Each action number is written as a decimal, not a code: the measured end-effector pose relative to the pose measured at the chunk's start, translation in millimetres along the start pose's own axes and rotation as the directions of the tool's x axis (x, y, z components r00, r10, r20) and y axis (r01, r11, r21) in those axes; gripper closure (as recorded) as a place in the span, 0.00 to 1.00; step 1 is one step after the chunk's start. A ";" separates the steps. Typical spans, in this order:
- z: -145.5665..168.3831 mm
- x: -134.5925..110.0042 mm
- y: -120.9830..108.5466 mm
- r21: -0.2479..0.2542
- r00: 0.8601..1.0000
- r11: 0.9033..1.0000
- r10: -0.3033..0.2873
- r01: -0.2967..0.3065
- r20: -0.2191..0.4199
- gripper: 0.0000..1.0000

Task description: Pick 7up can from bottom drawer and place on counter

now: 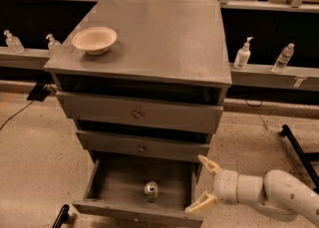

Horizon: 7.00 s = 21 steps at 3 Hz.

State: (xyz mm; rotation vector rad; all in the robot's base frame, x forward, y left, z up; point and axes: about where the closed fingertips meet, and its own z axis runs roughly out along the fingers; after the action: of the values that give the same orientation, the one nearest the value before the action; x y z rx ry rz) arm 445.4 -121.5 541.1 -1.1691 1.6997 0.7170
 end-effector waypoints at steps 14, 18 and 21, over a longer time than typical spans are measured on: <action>291.8 227.5 -24.5 0.090 0.994 0.990 0.110 -0.109 -0.004 0.08; 312.9 261.9 -37.7 0.146 0.994 0.985 0.097 -0.090 -0.042 0.58; 244.9 134.1 -21.8 -0.046 0.987 0.998 -0.037 0.044 0.155 1.00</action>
Offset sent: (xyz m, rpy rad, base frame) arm -0.0158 0.0300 -0.0605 0.0553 0.0124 0.0497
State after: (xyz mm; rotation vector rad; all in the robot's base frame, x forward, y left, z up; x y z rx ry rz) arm 537.0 24.1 320.1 -1.1491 1.5334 0.8073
